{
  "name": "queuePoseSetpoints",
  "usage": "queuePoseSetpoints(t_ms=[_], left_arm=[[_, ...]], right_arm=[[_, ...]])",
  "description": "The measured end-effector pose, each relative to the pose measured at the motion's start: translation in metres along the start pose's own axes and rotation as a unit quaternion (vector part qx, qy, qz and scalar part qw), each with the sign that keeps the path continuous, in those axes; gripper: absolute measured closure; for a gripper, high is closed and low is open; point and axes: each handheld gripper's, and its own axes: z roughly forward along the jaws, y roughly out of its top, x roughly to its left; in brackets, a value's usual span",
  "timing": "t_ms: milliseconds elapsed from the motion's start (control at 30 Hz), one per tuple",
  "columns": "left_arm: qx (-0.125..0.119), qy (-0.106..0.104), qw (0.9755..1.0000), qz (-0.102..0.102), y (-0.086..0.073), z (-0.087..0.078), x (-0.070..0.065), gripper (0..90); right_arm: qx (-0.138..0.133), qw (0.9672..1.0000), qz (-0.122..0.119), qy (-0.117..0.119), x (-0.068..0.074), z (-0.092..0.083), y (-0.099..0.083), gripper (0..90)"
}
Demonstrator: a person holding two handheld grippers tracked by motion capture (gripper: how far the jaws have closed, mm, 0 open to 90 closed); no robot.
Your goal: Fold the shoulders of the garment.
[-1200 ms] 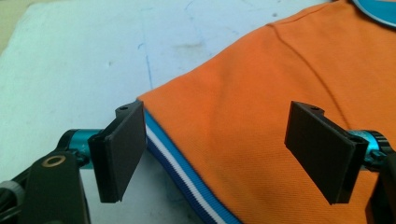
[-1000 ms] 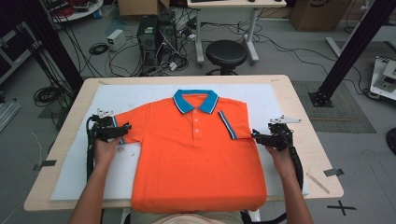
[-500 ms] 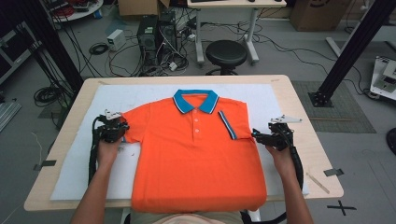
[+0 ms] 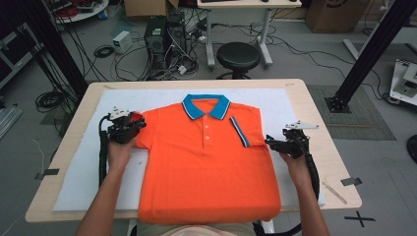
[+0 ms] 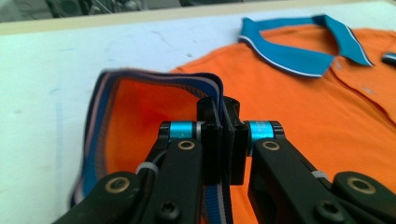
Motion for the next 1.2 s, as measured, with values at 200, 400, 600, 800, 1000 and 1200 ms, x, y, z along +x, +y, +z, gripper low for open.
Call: queuePoseSetpoints(t_ms=[200, 400, 600, 800, 1000, 1200], left_arm=[[0.001, -0.02, 0.9998, 0.005, 0.006, 0.008, -0.015, 87.2], [0.011, -0.04, 0.999, 0.016, 0.005, 0.019, -0.031, 87.2], [0.021, -0.048, 0.9977, 0.044, 0.003, 0.033, -0.052, 87.0], [0.01, -0.074, 0.9953, 0.062, 0.003, 0.042, -0.068, 80.2], [-0.039, -0.065, 0.9949, 0.067, 0.01, 0.035, -0.07, 52.6], [-0.064, -0.032, 0.9974, 0.008, 0.017, 0.025, -0.038, 46.1]], right_arm=[[0.0, 1.0, 0.004, 0.0, -0.001, -0.001, -0.001, 25.5], [0.0, 1.0, 0.003, 0.0, -0.001, -0.001, -0.001, 25.5], [0.002, 1.0, 0.0, 0.002, 0.001, 0.001, -0.001, 25.5], [0.002, 1.0, 0.001, 0.001, 0.0, 0.001, -0.001, 25.5], [0.001, 1.0, 0.002, 0.001, 0.0, 0.0, -0.002, 25.5], [-0.004, 1.0, 0.002, 0.001, -0.001, -0.003, -0.002, 25.5]])
